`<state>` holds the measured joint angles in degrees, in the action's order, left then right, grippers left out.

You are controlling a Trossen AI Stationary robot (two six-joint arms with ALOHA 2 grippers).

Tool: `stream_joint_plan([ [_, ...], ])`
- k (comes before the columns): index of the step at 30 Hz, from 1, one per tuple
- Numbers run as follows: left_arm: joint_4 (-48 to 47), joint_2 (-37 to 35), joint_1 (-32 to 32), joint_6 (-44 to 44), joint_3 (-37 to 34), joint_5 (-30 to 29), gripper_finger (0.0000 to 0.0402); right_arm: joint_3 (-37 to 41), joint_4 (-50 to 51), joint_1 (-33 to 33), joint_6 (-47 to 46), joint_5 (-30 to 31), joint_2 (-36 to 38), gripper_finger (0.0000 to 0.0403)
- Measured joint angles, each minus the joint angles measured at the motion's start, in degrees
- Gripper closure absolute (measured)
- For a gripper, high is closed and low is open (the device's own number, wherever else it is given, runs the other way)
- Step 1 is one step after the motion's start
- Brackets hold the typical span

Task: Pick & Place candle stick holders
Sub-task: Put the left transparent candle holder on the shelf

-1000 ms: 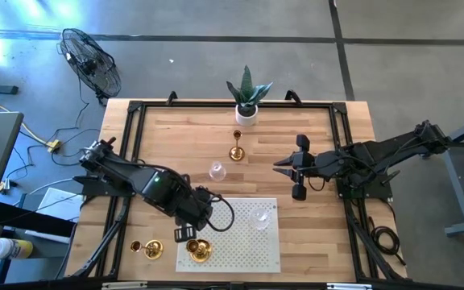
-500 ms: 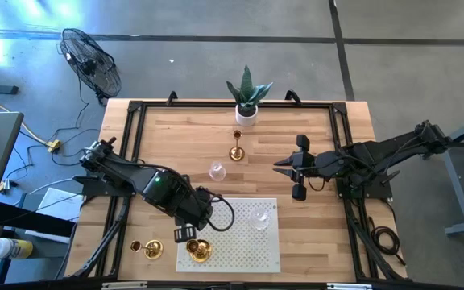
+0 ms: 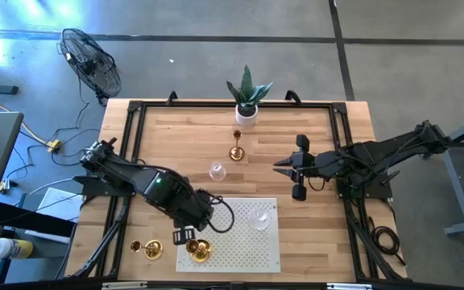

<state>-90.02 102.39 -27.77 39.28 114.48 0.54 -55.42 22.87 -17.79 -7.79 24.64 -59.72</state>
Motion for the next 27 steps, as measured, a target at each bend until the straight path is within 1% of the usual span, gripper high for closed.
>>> stream_joint_plan([
  [6,1.4,0.0,0.0,-0.1,0.0,-1.3,0.0329,0.0,0.0,0.0,-0.3,-0.7,0.0,0.0346],
  [10,2.7,0.0,0.0,-0.2,0.0,-1.8,0.0306,0.0,0.0,0.0,-0.3,-1.4,0.0,0.0348],
  [16,2.7,0.0,0.0,-0.2,0.0,-3.8,0.0258,0.0,0.0,0.0,-0.2,-1.2,0.0,0.0346],
  [20,2.8,0.0,0.0,-0.1,0.0,-3.9,0.0232,0.0,0.4,0.0,-0.3,-1.2,0.0,0.0347],
  [23,3.2,0.0,0.0,0.0,0.0,-3.4,0.0224,0.0,0.4,0.0,-0.2,-1.2,0.0,0.0346],
  [27,3.2,0.0,0.0,0.0,0.0,-3.0,0.0222,0.0,0.4,0.0,0.1,-1.1,0.0,0.0345],
])
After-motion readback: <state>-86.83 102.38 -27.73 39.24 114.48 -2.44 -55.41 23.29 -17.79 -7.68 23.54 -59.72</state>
